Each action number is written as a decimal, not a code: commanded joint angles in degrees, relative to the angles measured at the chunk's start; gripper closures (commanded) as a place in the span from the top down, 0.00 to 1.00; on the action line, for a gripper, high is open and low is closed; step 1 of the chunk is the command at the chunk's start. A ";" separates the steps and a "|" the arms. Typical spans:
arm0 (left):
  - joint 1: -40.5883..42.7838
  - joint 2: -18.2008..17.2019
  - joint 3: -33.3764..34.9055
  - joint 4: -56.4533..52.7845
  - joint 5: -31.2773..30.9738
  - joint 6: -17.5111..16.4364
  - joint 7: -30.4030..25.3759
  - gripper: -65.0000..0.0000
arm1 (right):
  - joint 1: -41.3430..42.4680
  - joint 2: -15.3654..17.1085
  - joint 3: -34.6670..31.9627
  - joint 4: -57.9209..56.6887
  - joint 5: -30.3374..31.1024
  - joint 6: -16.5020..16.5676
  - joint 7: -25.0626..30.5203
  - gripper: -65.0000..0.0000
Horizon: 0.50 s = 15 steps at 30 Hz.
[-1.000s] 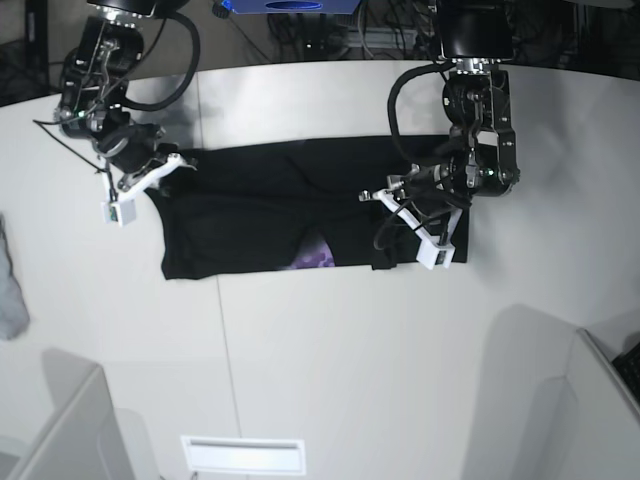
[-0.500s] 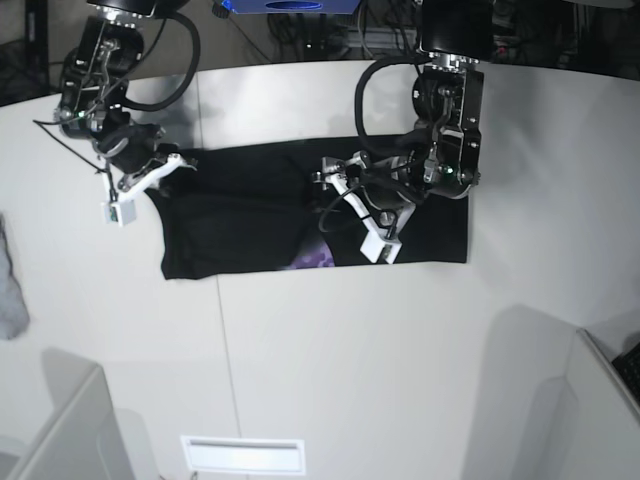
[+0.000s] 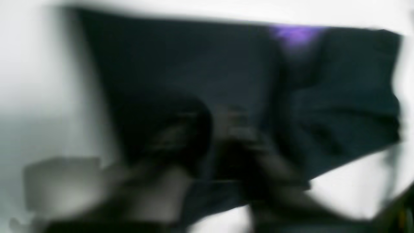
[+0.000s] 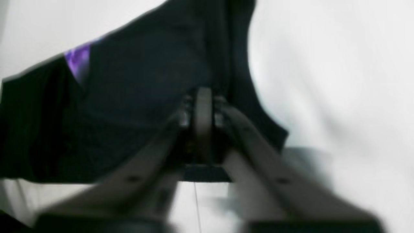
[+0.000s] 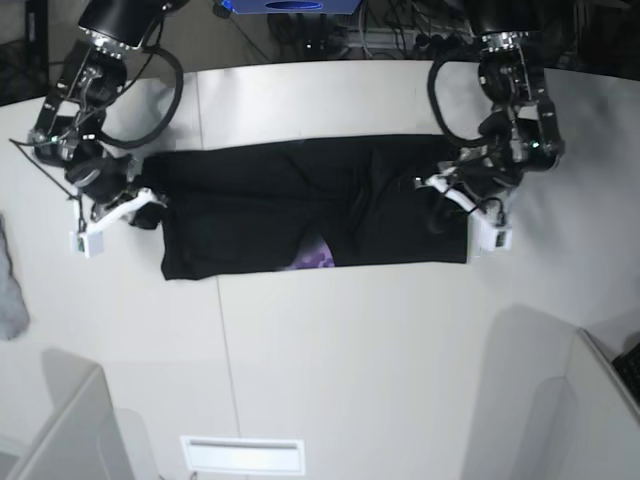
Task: Fold the T-shirt properly
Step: 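Release the strip and raise the left gripper away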
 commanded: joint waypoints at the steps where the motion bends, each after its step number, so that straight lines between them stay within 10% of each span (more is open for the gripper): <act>1: -0.38 -1.19 -2.11 2.12 -1.67 -0.56 -1.37 0.00 | 1.92 0.71 1.07 -0.04 0.94 0.25 -0.15 0.34; 4: 1.82 -3.38 -9.23 2.82 -1.67 -0.56 -1.37 0.00 | 6.58 3.35 2.74 -5.05 1.03 0.51 -4.64 0.65; 15: 7.79 -8.04 -22.24 1.59 -1.06 -3.90 -1.72 0.00 | 16.95 8.80 2.74 -31.42 0.77 15.28 -5.43 0.64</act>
